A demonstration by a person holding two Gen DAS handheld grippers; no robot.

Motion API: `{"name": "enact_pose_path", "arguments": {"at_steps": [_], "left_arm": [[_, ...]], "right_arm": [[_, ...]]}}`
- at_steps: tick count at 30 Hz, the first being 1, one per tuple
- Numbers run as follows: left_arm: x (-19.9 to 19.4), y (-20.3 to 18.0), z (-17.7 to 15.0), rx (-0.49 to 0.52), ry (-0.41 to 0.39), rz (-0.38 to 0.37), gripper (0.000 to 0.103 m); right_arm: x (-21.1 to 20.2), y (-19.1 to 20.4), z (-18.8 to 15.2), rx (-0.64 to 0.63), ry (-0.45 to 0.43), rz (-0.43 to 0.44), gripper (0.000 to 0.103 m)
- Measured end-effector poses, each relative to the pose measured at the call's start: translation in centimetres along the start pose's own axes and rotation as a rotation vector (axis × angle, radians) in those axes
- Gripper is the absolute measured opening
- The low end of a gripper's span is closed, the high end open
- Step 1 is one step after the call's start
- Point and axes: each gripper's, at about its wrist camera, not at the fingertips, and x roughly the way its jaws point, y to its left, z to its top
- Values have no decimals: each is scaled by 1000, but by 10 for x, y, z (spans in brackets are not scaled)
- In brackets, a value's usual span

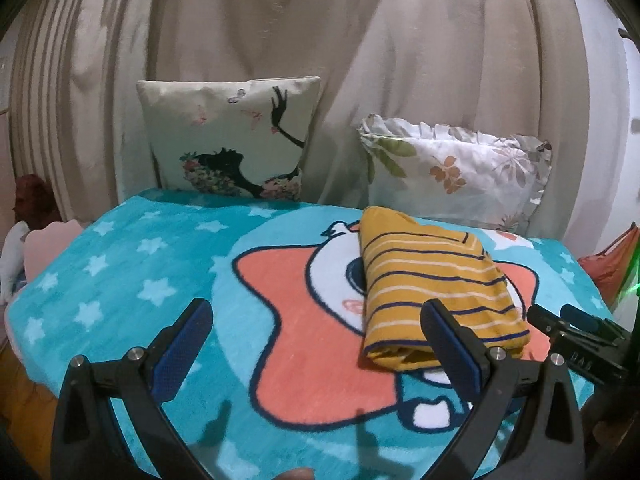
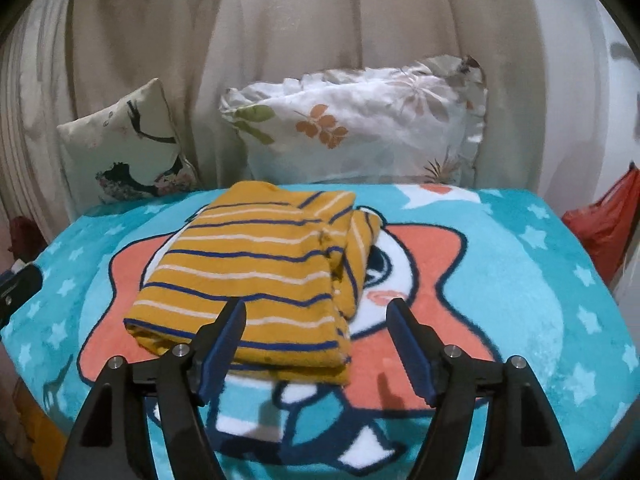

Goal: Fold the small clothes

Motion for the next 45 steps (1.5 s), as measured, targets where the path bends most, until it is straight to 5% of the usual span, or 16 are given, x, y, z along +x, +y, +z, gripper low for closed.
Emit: {"name": "enact_pose_path", "arguments": {"at_steps": [10,27,45], "left_arm": [[7,6,-7,5,44,26,103],[57,0,-23,-33,243,-25,103],[68,-11,-32,19,296,0,103]], "right_arm": [[12,2,0,4,38,-1,77],[19,13,-11,-95,55,-62,78],[31,25,-21,-147,103,-50,78]]}}
